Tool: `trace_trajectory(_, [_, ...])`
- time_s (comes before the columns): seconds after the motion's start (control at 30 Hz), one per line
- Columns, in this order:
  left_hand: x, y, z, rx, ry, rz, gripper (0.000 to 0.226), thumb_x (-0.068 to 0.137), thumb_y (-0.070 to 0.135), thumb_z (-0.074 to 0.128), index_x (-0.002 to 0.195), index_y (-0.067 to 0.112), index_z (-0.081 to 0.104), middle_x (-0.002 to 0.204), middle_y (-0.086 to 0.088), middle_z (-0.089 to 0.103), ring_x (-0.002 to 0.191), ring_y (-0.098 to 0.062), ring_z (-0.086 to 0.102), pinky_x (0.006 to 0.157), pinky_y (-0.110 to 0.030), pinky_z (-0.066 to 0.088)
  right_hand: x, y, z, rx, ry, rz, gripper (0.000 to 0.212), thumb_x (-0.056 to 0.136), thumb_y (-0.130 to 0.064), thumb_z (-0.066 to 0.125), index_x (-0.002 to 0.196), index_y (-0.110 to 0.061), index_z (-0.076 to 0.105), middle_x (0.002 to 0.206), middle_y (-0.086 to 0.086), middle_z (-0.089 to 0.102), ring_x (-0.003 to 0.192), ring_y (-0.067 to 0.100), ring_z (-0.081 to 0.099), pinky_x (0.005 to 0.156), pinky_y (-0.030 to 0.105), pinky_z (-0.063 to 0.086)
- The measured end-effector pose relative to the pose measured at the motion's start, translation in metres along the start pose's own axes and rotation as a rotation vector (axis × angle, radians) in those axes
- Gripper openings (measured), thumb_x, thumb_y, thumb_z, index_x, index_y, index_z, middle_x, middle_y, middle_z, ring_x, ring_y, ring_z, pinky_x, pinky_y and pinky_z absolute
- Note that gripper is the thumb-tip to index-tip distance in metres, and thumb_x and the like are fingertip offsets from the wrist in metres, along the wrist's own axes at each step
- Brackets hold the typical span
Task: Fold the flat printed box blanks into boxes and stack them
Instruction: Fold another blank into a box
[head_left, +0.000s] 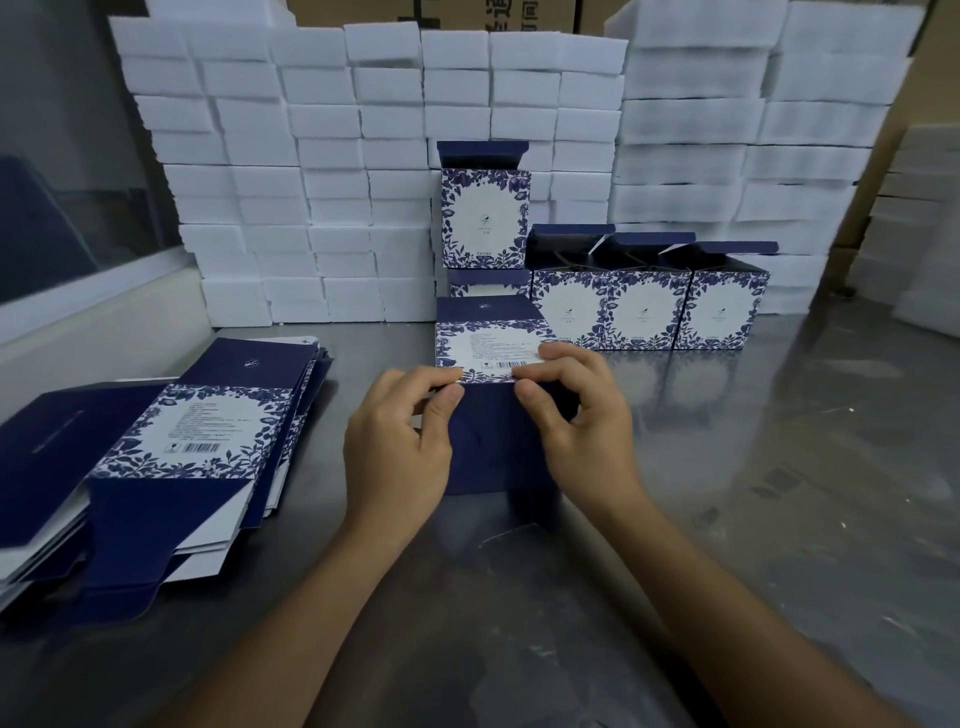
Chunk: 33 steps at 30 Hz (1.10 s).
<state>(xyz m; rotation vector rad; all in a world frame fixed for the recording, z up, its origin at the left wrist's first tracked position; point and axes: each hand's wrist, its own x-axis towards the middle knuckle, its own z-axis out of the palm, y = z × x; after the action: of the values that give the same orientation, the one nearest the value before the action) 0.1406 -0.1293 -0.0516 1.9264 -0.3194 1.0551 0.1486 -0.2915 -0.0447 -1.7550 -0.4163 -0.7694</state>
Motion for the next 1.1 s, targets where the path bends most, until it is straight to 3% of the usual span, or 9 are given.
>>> trace_trajectory(0.23, [0.002,-0.009,-0.003,-0.003,-0.026,0.011,0.019,0.094,0.029,0.058,0.105,0.021,0.072,0.098,0.001,0.065,0.085,-0.012,0.065,0.072,-0.043,0.055,-0.003,0.005,-0.001,0.042,-0.003,0.062,0.008,0.096,-0.011,0.065,0.101,-0.017,0.063,0.128,-0.001,0.06,0.121,0.012,0.058,0.099,0.029,0.047])
trace_trajectory(0.37, [0.003,-0.015,0.0,-0.025,-0.013,0.007,0.02,0.094,0.03,0.056,0.107,0.023,0.07,0.1,0.001,0.064,0.088,-0.009,0.064,0.072,-0.042,0.055,-0.001,0.002,-0.002,0.074,0.036,0.081,0.016,0.093,-0.007,0.068,0.091,-0.02,0.06,0.124,0.003,0.061,0.117,0.015,0.058,0.091,0.015,0.045])
trace_trajectory(0.47, [-0.004,-0.021,0.002,-0.018,-0.132,-0.038,0.031,0.095,0.032,0.059,0.125,0.033,0.055,0.113,0.01,0.06,0.096,-0.002,0.06,0.074,-0.036,0.056,0.0,0.001,-0.004,0.097,0.053,0.072,0.02,0.091,-0.006,0.07,0.088,-0.024,0.063,0.123,0.005,0.06,0.114,0.007,0.058,0.086,0.007,0.042])
trace_trajectory(0.57, [-0.011,-0.03,0.004,-0.069,-0.276,-0.265,0.067,0.088,0.04,0.069,0.14,0.047,0.028,0.11,0.026,0.054,0.088,0.009,0.062,0.064,-0.015,0.052,-0.002,0.009,-0.007,0.146,-0.009,0.142,0.024,0.092,-0.008,0.069,0.111,-0.023,0.064,0.129,0.0,0.058,0.115,0.004,0.06,0.094,0.02,0.052])
trace_trajectory(0.7, [-0.01,-0.038,0.003,-0.061,-0.278,-0.286,0.069,0.08,0.044,0.075,0.137,0.048,0.035,0.109,0.033,0.053,0.084,0.015,0.06,0.06,-0.006,0.048,-0.006,0.026,-0.009,0.146,-0.164,0.277,0.06,0.087,-0.008,0.076,0.138,-0.025,0.05,0.131,-0.006,0.06,0.118,0.009,0.061,0.092,0.033,0.057])
trace_trajectory(0.77, [-0.011,-0.037,0.004,-0.022,-0.272,-0.267,0.071,0.079,0.041,0.077,0.137,0.045,0.037,0.116,0.029,0.055,0.084,0.013,0.06,0.06,-0.009,0.049,-0.006,0.031,-0.008,0.083,-0.198,0.293,0.064,0.083,-0.011,0.081,0.139,-0.022,0.051,0.131,-0.005,0.062,0.118,0.011,0.06,0.09,0.038,0.059])
trace_trajectory(0.87, [-0.012,-0.037,0.003,0.005,-0.241,-0.284,0.077,0.076,0.038,0.08,0.139,0.041,0.036,0.123,0.016,0.059,0.08,0.01,0.061,0.066,-0.02,0.053,-0.007,0.033,-0.005,0.056,-0.185,0.267,0.066,0.078,-0.017,0.086,0.136,-0.023,0.053,0.126,-0.01,0.064,0.112,0.003,0.061,0.084,0.024,0.059])
trace_trajectory(1.0, [-0.012,-0.035,0.0,0.032,-0.2,-0.28,0.09,0.07,0.035,0.085,0.139,0.048,0.028,0.114,0.013,0.061,0.078,-0.001,0.064,0.066,-0.023,0.053,-0.01,0.03,-0.003,0.007,-0.146,0.226,0.065,0.077,-0.016,0.087,0.13,-0.029,0.052,0.119,-0.021,0.06,0.105,-0.007,0.059,0.079,0.016,0.056])
trace_trajectory(1.1, [-0.013,-0.031,0.0,0.032,-0.169,-0.268,0.096,0.071,0.035,0.083,0.142,0.051,0.022,0.115,0.014,0.061,0.095,-0.012,0.064,0.078,-0.037,0.056,-0.012,0.024,0.0,-0.018,-0.109,0.193,0.064,0.077,-0.016,0.086,0.123,-0.041,0.049,0.117,-0.025,0.057,0.102,-0.007,0.058,0.078,0.017,0.056])
